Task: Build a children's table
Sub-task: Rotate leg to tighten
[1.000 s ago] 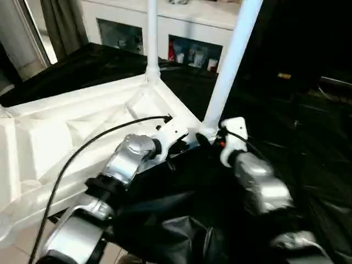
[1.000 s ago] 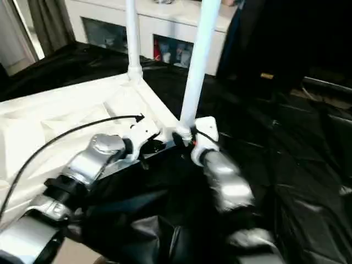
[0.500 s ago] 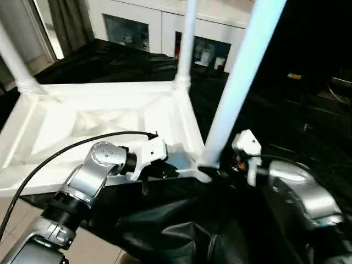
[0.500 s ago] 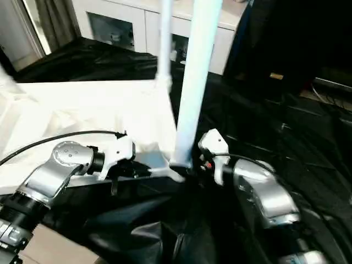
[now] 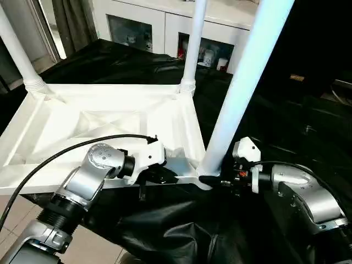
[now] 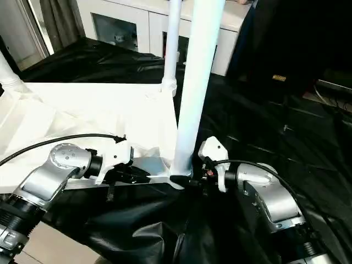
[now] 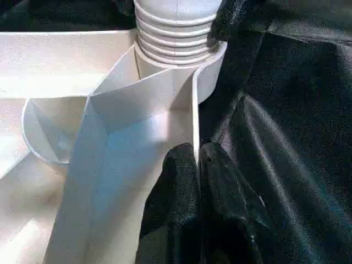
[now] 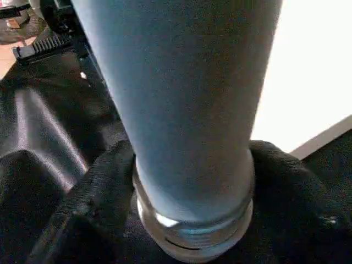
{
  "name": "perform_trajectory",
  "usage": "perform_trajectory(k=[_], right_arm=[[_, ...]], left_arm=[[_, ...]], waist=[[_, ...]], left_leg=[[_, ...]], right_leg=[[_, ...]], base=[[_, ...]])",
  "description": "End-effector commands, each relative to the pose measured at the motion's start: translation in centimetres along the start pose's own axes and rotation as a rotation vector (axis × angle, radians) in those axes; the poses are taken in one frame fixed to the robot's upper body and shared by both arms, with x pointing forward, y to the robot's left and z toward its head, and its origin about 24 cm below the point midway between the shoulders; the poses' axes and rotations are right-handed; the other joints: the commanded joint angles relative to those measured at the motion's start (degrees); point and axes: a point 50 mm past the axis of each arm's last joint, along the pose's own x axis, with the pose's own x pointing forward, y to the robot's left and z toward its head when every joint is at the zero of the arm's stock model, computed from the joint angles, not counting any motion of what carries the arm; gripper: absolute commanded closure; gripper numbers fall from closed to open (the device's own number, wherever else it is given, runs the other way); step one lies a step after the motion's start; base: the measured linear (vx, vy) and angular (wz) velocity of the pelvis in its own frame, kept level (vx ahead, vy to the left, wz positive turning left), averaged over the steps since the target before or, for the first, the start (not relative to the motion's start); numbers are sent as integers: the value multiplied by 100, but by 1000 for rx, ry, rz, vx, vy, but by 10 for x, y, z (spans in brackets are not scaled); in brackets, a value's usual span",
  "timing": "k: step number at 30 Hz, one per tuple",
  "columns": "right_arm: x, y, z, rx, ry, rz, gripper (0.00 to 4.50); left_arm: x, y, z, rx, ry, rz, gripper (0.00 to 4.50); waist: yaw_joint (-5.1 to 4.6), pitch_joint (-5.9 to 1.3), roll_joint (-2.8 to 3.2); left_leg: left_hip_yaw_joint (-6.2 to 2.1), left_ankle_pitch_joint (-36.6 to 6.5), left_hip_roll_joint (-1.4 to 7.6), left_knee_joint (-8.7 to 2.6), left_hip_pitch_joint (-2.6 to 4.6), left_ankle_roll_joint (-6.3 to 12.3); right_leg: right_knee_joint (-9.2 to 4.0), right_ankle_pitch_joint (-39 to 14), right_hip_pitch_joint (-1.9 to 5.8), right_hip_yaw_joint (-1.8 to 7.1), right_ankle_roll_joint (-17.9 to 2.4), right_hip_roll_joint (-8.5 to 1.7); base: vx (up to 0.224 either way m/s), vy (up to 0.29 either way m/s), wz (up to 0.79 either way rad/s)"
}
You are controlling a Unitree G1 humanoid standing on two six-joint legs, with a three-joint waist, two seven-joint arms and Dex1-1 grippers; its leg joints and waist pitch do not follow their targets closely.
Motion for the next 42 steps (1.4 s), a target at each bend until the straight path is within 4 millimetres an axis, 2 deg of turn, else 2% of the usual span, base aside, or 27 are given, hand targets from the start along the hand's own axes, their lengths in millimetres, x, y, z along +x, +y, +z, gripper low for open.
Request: perform_trajectory(k=[1,7,12,13,15,16,17,18,19,20,21,22,23,24,25,26,28,30,31,33,35,36,37,38,39,42], right_arm=[[2,5,4,-4,-16,42,156],[3,7,-2,15,-8,48,174],[9,0,-10,70,-16,-76,176],[10,-3,-11,79,-13,-114,176],[19,-19,-22,171,-3,-338,177],[19,-19,-22,171,-3,-338,177],[24,-25,-27,224,3,-443,177],[30,-32,-32,293,9,-564,178],[30,-32,-32,293,9,-564,178],[45,-37,-40,380,28,-728,178],[45,-37,-40,380,28,-728,178],[52,-36,-40,408,31,-770,178],[60,-35,-40,420,33,-793,178],[63,-35,-38,421,32,-801,178],[67,-34,-36,413,30,-804,178],[71,-34,-33,402,23,-805,178],[75,-34,-29,390,5,-803,178],[75,-37,-25,395,-21,-822,178],[75,-38,-24,395,-24,-821,143],[74,-40,-21,398,-57,-824,108],[73,-43,-16,395,-93,-818,105],[71,-45,-12,375,-107,-810,86],[70,-45,-12,366,-109,-806,86],[69,-45,-8,331,-119,-773,74],[68,-45,-7,320,-121,-760,74],[61,-43,1,252,-139,-663,74]], left_arm=[[-2,1,16,58,-51,3,450],[-2,1,15,51,-44,2,450],[0,6,12,23,-27,57,450],[1,8,12,14,-23,80,450],[9,23,11,-36,-15,213,450],[9,23,11,-36,-15,213,450],[13,29,12,-59,-9,268,450],[19,35,12,-81,8,324,450],[19,35,12,-81,8,324,450],[31,48,16,-140,38,445,450],[31,48,16,-140,38,445,450],[37,54,19,-165,42,507,450],[42,57,22,-178,40,536,450],[45,58,24,-180,37,546,450],[48,59,26,-179,37,553,450],[52,60,29,-168,36,553,450],[56,60,33,-160,31,546,450],[60,60,36,-142,22,529,450],[60,60,36,-141,22,528,450],[61,59,36,-128,24,514,450],[61,59,34,-121,28,502,450],[60,58,33,-113,26,492,450],[60,58,33,-109,24,487,450],[59,58,32,-102,21,474,450],[58,58,32,-102,22,471,450],[53,54,30,-71,11,415,450]], waist=[[-4,-442,17],[-2,-433,23],[-7,-430,30],[-8,-427,24],[-31,-413,32],[-56,-398,39],[-68,-412,35],[-85,-400,60],[-109,-398,59],[-135,-389,41],[-155,-384,39],[-145,-397,26],[-139,-378,42],[-128,-383,21],[-122,-390,24],[-111,-390,23],[-99,-397,36],[-112,-401,35],[-109,-408,40],[-118,-401,46],[-119,-402,32],[-115,-423,25],[-127,-419,19],[-127,-418,26],[-133,-416,12],[-107,-442,-4]], left_leg=[[-98,-669,282,-366,28,323],[-99,-747,282,-372,31,290],[-100,-786,275,-372,31,257],[-103,-823,273,-376,34,223],[-99,-882,263,-384,42,168],[-98,-982,247,-394,58,88],[-127,-1059,244,-406,48,2],[-123,-1130,249,-416,75,-51],[-119,-1195,247,-418,92,-73],[-129,-1278,237,-426,96,-139],[-124,-1326,229,-423,110,-166],[-137,-1346,231,-418,110,-159],[-116,-1333,223,-420,121,-123],[-113,-1408,227,-412,167,-115],[-115,-1393,225,-416,165,-96],[-116,-1348,233,-425,137,-66],[-123,-1353,252,-435,139,-64],[-135,-1395,255,-453,106,-64],[-139,-1393,261,-453,110,-68],[-143,-1424,260,-459,99,-65],[-145,-1425,255,-461,88,-58],[-153,-1324,255,-462,46,-48],[-156,-1285,260,-463,39,-45],[-144,-1275,263,-457,66,-21],[-141,-1262,262,-456,59,-6],[-125,-943,252,-429,21,102]], right_leg=[[-380,-922,334,382,-981,-582],[-401,-1087,331,382,-933,-582],[-406,-1109,321,380,-962,-587],[-415,-1197,325,378,-940,-585],[-442,-1373,308,374,-906,-585],[-484,-1611,297,366,-857,-578],[-483,-1816,337,356,-775,-596],[-517,-1968,300,366,-719,-607],[-527,-2028,278,371,-718,-605],[-543,-2207,282,360,-673,-608],[-563,-2323,268,361,-667,-609],[-587,-2446,296,356,-596,-637],[-613,-2496,252,368,-534,-621],[-631,-2536,228,372,-500,-618],[-626,-2501,235,371,-499,-617],[-619,-2415,245,377,-484,-623],[-601,-2258,249,380,-494,-624],[-587,-2239,282,373,-487,-628],[-580,-2224,281,374,-492,-637],[-590,-2266,286,373,-488,-641],[-591,-2326,293,371,-481,-645],[-577,-2237,327,371,-463,-662],[-563,-2182,325,372,-467,-650],[-564,-2116,302,375,-493,-642],[-556,-2066,309,377,-515,-640],[-498,-1624,350,386,-588,-632]], base=[[0,0,0],[0,0,0],[0,0,0],[0,0,0],[0,0,0],[0,0,0],[0,0,0],[0,0,0],[0,0,0],[0,0,0],[0,0,0],[0,0,0],[0,0,0],[0,0,0],[0,0,0],[0,0,0],[0,0,0],[0,0,0],[0,0,0],[0,0,0],[0,0,0],[0,0,0],[0,0,0],[0,0,0],[0,0,0],[0,0,0]])
